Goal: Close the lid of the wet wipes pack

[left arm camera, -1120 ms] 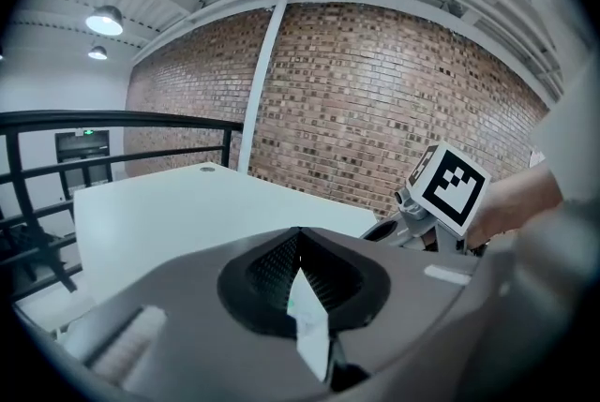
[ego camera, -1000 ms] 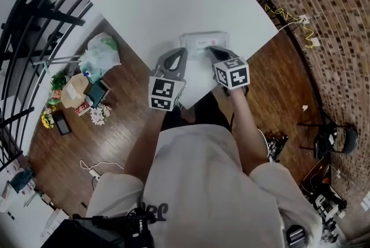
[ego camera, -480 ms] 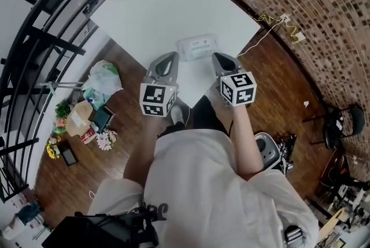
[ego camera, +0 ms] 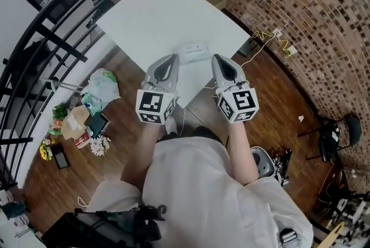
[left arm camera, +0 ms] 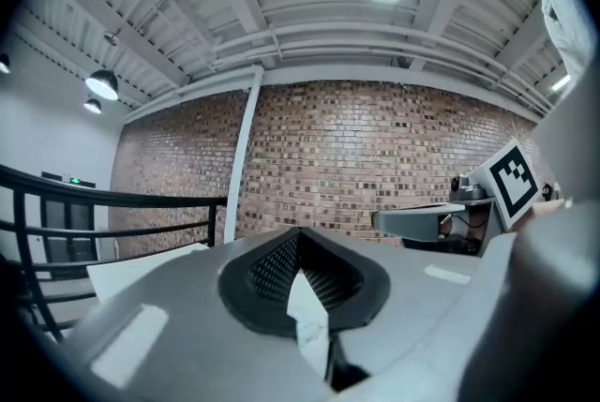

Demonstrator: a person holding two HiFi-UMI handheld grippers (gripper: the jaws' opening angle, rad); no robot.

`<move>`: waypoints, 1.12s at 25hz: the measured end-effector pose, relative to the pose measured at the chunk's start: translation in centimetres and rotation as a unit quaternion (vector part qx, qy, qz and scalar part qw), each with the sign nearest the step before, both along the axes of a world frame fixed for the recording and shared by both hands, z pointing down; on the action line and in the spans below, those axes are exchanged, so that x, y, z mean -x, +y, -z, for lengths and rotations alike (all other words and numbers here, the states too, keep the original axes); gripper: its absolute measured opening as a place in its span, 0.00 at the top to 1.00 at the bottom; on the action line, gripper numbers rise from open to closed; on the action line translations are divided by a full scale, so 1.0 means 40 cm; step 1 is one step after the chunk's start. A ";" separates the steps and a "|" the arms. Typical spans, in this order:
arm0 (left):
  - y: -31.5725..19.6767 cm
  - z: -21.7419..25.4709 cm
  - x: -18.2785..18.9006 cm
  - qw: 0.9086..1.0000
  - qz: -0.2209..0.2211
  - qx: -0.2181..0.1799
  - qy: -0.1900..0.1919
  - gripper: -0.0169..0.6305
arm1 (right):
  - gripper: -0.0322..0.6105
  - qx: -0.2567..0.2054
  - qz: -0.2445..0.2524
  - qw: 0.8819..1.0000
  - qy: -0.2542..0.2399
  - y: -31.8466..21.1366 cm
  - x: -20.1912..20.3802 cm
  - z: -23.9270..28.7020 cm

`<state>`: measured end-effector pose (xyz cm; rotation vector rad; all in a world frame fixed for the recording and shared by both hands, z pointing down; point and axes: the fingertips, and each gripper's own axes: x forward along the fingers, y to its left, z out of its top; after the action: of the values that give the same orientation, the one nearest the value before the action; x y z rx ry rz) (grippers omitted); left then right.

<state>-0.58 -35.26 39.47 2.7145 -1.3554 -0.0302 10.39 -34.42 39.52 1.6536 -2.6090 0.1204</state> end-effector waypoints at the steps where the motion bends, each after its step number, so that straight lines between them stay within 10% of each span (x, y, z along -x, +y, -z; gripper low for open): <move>1: 0.022 0.019 -0.008 1.000 0.005 -0.007 0.001 0.95 | 0.96 -0.006 0.002 1.000 -0.001 0.014 -0.012 0.011; 13: 0.357 0.021 -0.137 0.995 0.089 0.016 -0.031 0.95 | 0.96 -0.012 0.063 0.998 0.010 0.313 -0.188 -0.011; 28: 0.401 0.122 -0.041 0.996 0.081 -0.033 -0.021 0.95 | 0.97 -0.038 0.046 0.998 0.022 0.367 -0.055 0.115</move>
<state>1.06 -19.21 34.57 2.6643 -1.6128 -0.0333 12.57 -19.75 34.93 1.5364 -2.6814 -0.0183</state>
